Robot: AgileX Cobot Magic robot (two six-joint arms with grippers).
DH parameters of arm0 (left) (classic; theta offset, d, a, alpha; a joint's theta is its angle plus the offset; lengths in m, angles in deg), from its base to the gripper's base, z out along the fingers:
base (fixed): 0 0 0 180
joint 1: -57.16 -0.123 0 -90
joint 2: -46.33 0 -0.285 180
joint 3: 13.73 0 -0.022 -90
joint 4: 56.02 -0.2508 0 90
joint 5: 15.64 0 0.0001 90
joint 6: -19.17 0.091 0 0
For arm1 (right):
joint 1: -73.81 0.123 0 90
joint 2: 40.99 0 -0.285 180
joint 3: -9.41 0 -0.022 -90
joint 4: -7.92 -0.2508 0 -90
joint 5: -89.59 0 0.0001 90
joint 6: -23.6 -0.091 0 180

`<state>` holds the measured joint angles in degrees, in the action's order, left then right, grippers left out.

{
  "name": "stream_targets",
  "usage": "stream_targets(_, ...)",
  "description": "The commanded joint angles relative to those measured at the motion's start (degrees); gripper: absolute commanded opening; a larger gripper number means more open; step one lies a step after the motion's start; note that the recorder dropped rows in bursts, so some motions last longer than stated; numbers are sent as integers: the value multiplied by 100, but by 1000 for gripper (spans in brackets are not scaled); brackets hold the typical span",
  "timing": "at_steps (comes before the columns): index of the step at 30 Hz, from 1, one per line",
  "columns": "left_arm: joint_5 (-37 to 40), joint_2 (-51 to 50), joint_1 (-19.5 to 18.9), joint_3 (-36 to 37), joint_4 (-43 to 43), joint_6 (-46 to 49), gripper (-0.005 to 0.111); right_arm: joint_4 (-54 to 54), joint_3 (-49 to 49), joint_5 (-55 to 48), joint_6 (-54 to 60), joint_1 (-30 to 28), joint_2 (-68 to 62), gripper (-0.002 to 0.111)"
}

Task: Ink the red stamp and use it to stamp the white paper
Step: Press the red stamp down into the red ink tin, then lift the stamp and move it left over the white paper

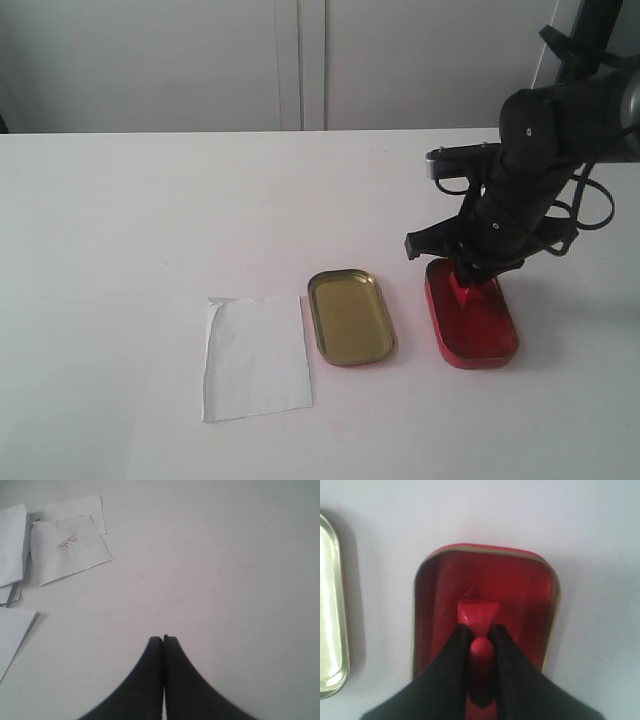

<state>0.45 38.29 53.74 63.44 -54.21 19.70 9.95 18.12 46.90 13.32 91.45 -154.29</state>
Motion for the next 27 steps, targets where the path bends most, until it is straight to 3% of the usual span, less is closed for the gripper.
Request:
stream_targets(1, -23, 26, 18, 5, 27, -53, 0, 43, 1, 1, -31, -65, 88, 0)
stream_targets(27, -23, 26, 18, 5, 27, -53, 0, 33, -107, -61, -30, -65, 97, 0)
